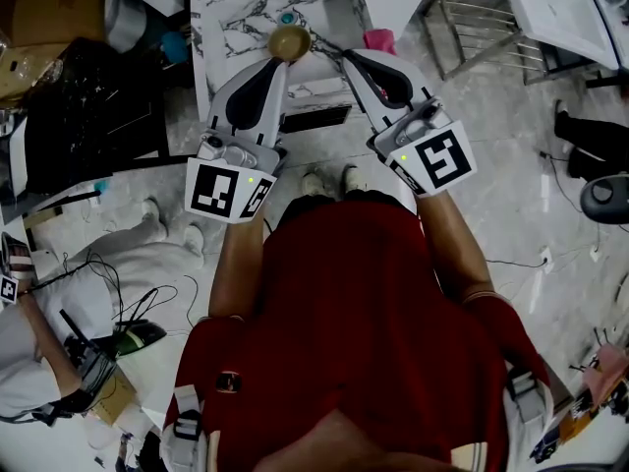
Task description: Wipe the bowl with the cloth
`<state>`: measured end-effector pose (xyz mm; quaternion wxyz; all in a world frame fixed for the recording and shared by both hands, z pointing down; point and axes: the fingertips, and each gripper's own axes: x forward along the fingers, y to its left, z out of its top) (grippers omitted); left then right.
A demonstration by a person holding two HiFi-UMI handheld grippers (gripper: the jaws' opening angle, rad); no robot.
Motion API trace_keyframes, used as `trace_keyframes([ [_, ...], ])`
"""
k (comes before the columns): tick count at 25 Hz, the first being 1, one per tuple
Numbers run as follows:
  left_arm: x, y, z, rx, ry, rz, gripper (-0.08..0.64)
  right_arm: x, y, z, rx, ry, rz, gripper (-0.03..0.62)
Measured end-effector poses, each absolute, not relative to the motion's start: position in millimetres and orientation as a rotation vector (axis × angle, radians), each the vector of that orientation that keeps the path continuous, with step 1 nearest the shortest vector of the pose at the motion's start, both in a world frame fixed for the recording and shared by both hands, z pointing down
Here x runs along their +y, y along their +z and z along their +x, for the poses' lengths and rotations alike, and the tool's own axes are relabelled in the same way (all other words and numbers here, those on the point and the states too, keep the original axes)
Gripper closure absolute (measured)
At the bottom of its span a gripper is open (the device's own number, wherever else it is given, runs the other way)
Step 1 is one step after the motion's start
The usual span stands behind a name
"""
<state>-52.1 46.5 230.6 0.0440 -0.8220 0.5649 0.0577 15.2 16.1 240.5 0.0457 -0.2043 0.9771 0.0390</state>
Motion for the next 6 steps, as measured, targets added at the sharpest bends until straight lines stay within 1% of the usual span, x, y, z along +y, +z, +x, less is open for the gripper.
trace_keyframes([
  [6,47.2,228.4,-52.7,1.723,0.175,-2.515,0.555,17.2,241.4,15.0,2.991,0.114,-0.623,0.595],
])
